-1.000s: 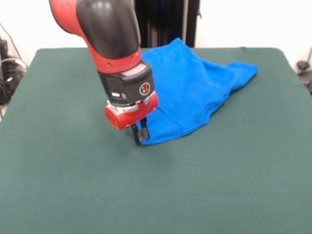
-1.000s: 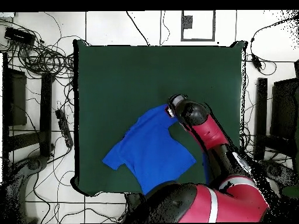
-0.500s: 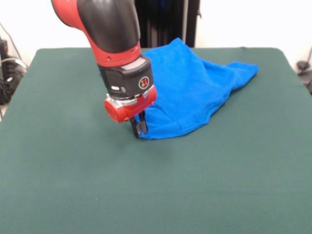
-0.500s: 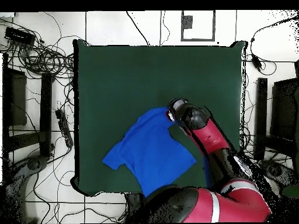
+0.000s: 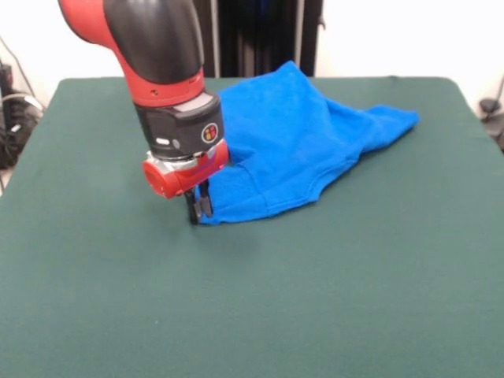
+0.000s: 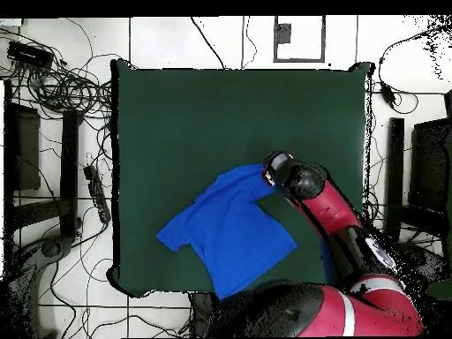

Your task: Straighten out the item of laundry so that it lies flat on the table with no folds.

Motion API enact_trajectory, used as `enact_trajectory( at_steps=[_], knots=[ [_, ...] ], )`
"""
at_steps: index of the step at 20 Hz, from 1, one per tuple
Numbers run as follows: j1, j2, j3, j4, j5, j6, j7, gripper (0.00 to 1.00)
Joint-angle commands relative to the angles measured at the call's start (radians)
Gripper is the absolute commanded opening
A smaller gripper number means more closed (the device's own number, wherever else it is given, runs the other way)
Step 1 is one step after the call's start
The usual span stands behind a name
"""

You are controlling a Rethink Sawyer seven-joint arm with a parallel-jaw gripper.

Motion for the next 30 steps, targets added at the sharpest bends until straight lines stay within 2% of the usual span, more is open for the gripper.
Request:
enact_trajectory(
  at_steps=[1, 14, 20, 30],
  knots=[
    [-0.055, 0.196, 0.015, -0.152, -0.103, -0.196, -0.108, 0.00],
    [-0.083, 0.206, 0.033, -0.261, -0.227, -0.162, -0.075, 0.00],
    [-0.147, 0.172, 0.100, -0.256, -0.301, -0.161, -0.111, 0.00],
    [-0.172, 0.146, 0.133, -0.290, -0.369, -0.110, -0.096, 0.00]
  ],
)
